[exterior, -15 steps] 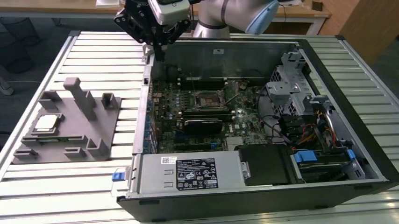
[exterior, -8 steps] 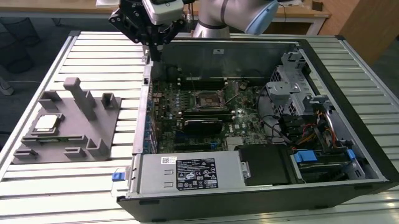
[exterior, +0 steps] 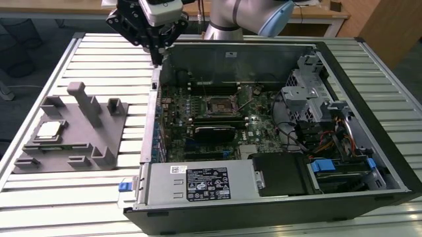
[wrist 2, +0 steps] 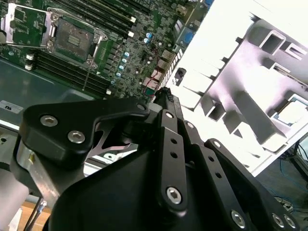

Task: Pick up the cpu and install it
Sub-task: 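Reach for the cpu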

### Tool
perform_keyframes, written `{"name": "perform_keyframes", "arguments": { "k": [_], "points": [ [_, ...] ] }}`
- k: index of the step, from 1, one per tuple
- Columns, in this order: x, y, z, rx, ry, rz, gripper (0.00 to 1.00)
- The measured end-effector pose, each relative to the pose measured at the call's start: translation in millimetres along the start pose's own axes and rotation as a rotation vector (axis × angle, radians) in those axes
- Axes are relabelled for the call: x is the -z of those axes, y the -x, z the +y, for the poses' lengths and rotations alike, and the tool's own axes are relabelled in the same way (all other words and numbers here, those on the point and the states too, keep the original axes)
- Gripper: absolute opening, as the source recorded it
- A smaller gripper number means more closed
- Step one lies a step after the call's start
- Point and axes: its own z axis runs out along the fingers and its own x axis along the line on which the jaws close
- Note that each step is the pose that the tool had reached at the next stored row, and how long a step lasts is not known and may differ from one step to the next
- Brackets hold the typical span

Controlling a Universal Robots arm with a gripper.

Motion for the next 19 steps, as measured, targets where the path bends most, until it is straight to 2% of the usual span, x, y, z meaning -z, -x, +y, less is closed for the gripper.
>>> {"name": "perform_keyframes", "arguments": {
  "k": [19],
  "points": [
    [1.2, -39.2, -3.4, 0.000, 0.0011, -0.0013, 0.11]
  ]
}}
